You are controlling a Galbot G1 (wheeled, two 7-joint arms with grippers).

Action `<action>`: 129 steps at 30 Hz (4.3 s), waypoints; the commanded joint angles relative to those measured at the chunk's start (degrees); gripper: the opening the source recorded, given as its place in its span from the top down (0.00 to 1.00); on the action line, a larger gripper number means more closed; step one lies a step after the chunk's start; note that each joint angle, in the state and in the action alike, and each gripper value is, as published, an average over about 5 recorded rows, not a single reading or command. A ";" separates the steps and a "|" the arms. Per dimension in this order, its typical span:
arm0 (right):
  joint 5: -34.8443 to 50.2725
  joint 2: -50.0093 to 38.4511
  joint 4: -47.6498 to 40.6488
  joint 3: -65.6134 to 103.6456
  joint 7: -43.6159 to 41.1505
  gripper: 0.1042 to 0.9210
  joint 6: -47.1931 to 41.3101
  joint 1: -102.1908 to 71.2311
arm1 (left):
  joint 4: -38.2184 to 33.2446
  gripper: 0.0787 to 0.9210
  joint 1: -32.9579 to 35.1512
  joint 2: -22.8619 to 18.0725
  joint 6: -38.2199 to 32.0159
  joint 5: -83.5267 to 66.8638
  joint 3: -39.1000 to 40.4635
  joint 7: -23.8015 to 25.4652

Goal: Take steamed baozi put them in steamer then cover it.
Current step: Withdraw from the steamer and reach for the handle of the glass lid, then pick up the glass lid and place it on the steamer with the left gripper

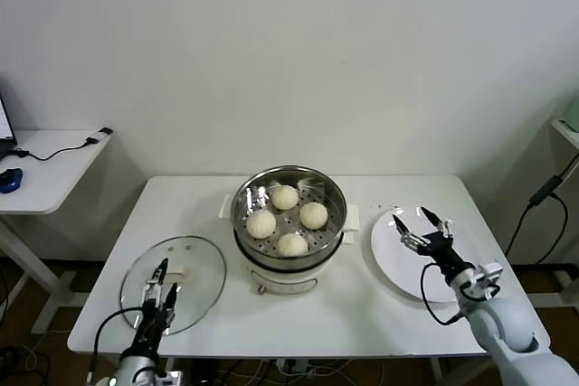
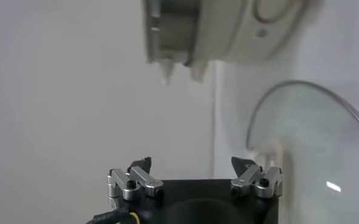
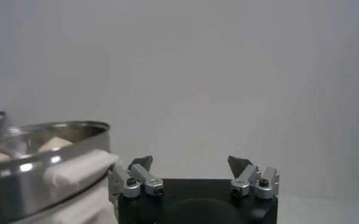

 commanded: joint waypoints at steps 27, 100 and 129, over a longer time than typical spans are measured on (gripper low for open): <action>-8.39 4.91 -1.70 7.57 -1.43 0.12 1.21 -6.89 | 25.57 0.12 -18.43 2.13 9.07 8.45 1.24 -11.17; -13.97 4.87 -11.94 3.44 -3.31 0.12 3.58 3.58 | -4.06 0.92 -39.93 12.55 51.84 5.76 47.97 23.42; -13.94 5.34 -13.25 7.04 -4.90 0.12 4.81 2.82 | 15.42 0.92 -43.10 -2.57 51.94 8.62 49.41 20.45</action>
